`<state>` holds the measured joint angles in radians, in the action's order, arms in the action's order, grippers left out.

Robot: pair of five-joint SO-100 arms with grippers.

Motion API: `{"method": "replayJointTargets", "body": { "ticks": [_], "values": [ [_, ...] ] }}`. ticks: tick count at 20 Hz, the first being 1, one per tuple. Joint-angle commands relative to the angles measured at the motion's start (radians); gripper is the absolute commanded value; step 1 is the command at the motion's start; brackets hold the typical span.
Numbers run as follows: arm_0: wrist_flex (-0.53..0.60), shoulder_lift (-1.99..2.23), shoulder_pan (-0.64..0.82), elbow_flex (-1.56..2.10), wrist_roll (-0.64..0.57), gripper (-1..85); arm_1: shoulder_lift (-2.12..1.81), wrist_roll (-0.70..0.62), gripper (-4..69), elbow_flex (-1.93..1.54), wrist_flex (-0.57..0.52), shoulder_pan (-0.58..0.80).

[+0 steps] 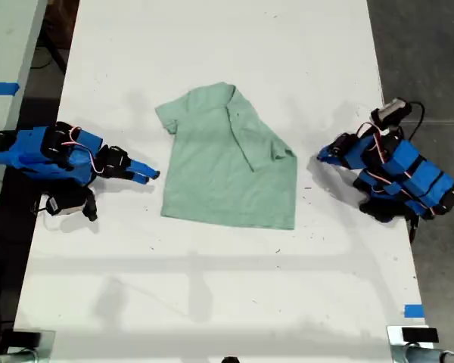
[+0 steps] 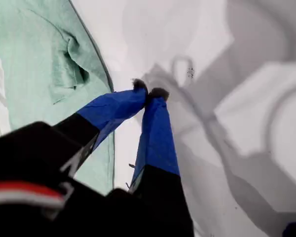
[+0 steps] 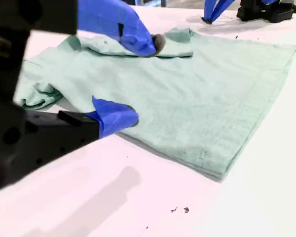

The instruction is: Fold t shirt

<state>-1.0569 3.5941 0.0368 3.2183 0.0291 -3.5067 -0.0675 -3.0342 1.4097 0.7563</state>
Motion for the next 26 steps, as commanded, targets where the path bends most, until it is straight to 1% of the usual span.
{"method": "replayJointTargets", "body": {
  "ticks": [1, 26],
  "values": [
    [0.0, 0.008, 0.014, 0.0, -0.006, 18.7, -0.008, 0.023, 2.1, -0.031, -0.003, 0.003],
    [0.0, 0.008, 0.014, 0.0, -0.006, 18.7, -0.008, 0.031, 1.6, -0.028, 0.002, 0.002]
  ]
}}
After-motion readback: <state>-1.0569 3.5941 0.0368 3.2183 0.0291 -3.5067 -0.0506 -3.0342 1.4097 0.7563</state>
